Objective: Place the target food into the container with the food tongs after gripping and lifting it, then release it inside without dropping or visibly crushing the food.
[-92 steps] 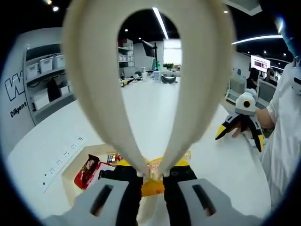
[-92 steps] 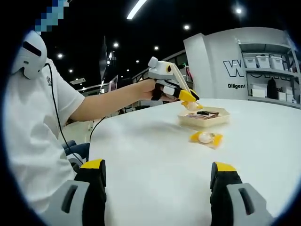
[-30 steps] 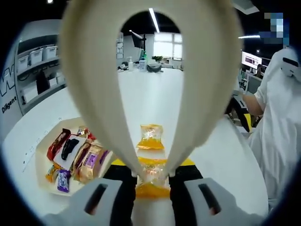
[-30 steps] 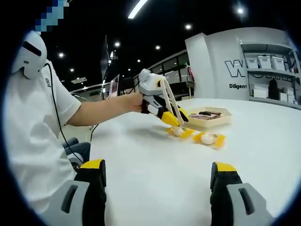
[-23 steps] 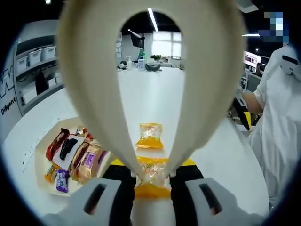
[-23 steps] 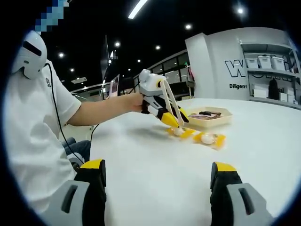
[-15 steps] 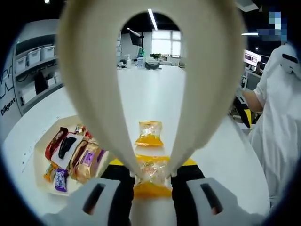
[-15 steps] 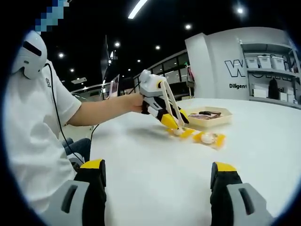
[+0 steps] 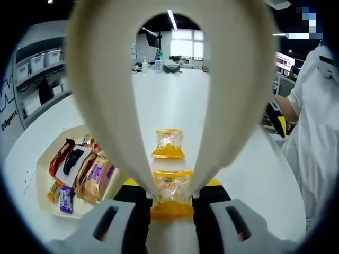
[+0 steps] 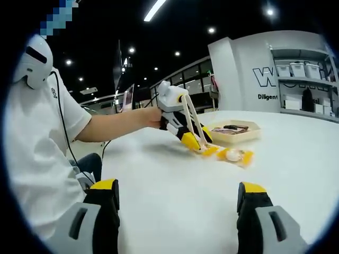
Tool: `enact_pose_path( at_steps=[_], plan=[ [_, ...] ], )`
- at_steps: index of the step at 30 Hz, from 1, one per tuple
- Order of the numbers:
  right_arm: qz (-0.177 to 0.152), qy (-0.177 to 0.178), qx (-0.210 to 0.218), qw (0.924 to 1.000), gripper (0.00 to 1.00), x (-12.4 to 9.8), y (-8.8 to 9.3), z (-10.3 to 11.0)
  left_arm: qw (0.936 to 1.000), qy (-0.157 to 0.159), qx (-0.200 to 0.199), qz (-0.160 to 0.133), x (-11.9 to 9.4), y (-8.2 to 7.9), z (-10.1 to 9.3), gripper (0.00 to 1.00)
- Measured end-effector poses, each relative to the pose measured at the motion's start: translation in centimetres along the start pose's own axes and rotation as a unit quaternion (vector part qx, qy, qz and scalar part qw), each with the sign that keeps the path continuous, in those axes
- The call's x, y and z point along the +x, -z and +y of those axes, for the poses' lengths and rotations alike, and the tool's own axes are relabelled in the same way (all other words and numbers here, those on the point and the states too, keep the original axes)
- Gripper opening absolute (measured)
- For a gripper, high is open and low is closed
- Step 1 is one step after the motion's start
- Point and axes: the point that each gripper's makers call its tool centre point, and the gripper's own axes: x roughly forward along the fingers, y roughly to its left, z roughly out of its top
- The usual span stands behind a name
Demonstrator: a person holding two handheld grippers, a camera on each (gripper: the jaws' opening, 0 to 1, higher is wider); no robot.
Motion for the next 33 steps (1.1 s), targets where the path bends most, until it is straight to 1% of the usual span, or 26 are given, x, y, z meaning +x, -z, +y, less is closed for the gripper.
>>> enact_pose_path(
  at_steps=[8,19,26,33],
  plan=[
    [0.0,0.0,0.0,1.0,0.93,0.0,0.0,0.0,1.0,-0.002,0.003,0.001,0.1,0.1,0.0,0.25],
    [0.0,0.0,-0.001,1.0,0.93,0.0,0.0,0.1,1.0,0.005,0.006,0.0,-0.1,-0.2,-0.5,0.21],
    [-0.001,0.0,-0.001,1.0,0.93,-0.1,-0.1,0.1,0.9999,0.01,0.004,-0.005,-0.3,-0.6,-0.7,0.2],
    [-0.002,0.001,-0.001,1.0,0.93,-0.1,-0.1,0.0,0.9999,0.009,0.003,-0.011,-0.9,-1.4,-0.6,0.19]
  ],
)
